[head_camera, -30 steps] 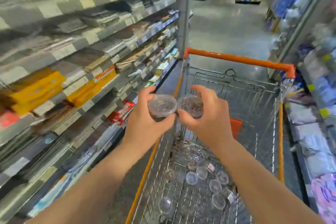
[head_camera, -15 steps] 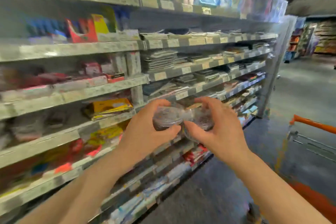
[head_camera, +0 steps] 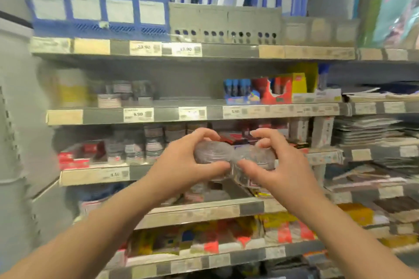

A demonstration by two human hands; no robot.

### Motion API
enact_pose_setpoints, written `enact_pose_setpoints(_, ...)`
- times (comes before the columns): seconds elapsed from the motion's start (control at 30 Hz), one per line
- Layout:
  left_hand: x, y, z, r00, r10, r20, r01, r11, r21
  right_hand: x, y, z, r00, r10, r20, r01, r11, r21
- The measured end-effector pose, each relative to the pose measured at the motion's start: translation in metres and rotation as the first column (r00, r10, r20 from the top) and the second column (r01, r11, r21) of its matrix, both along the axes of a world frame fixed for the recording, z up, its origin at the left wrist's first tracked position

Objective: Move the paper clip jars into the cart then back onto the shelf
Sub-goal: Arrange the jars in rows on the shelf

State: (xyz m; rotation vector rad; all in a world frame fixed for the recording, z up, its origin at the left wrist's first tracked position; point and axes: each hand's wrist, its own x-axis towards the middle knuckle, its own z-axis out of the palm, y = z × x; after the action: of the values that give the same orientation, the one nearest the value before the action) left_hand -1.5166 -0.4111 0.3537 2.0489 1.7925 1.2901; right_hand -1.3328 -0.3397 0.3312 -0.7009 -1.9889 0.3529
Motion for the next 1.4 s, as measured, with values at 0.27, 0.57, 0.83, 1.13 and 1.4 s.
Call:
enact_pose_setpoints(0.27,-0.085,0.050,0.033,0.981,0.196,-0.012,-0.194,0.976,0.099,-0.094,0.078,0.049,0.983,0.179,0.047,-0.182,0.981,0.067)
enact_pose_setpoints(0.57,-0.167,0.119,0.076,0.925,0.378,-0.036,-0.362,0.907,0.214,-0.186,0.171,0.107,0.917,0.394,0.066,-0.393,0.919,-0.030)
enact_pose_setpoints(0.83,-0.215,0.151,0.083,0.912,0.389,-0.132,-0.359,0.910,0.205,-0.239,0.214,0.127,0.884,0.422,0.204,-0.407,0.907,-0.113)
enact_pose_setpoints(1.13,-0.234,0.168,0.086,0.883,0.409,-0.228,-0.378,0.910,0.169,-0.260,0.241,0.132,0.818,0.459,0.348,-0.351,0.876,-0.330)
enact_pose_setpoints(1.4,-0.241,0.169,0.090,0.843,0.409,-0.350,-0.395,0.912,0.114,-0.279,0.268,0.137,0.759,0.505,0.412,-0.279,0.823,-0.494)
